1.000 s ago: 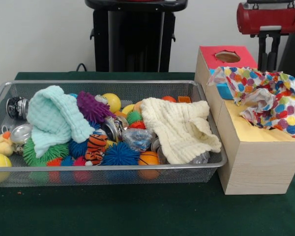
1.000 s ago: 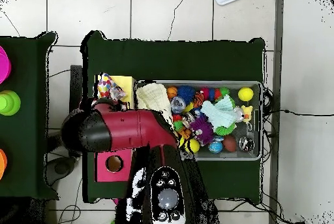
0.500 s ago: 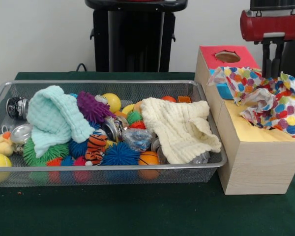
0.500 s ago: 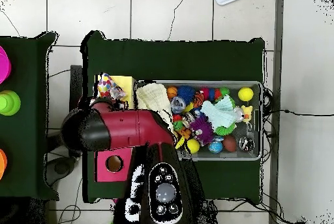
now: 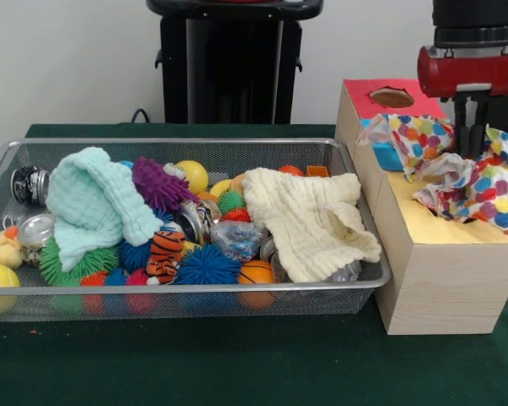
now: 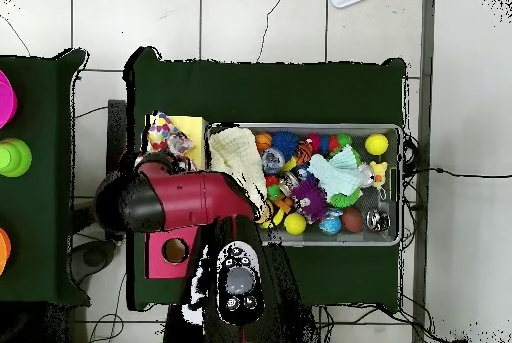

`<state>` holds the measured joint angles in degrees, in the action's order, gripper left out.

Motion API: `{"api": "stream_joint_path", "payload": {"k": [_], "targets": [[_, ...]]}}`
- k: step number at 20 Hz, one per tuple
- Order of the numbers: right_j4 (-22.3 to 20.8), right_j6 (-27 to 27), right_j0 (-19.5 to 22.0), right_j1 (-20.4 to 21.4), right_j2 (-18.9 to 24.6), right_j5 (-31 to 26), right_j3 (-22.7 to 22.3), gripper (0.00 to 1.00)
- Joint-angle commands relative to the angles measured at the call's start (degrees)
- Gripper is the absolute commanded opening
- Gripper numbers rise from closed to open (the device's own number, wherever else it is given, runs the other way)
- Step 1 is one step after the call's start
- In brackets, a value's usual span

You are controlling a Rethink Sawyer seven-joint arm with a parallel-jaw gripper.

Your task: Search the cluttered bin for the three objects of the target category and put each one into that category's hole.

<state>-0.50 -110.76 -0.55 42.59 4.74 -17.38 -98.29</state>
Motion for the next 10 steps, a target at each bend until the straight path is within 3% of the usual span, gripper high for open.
{"api": "stream_joint_path", "payload": {"k": [1, 10], "targets": [[0.6, -10.6, -1.5, -5.4, -2.7, 0.9, -1.6, 0.00], [0.2, -9.9, -2.4, -8.5, -4.6, 2.8, -0.9, 0.00]]}}
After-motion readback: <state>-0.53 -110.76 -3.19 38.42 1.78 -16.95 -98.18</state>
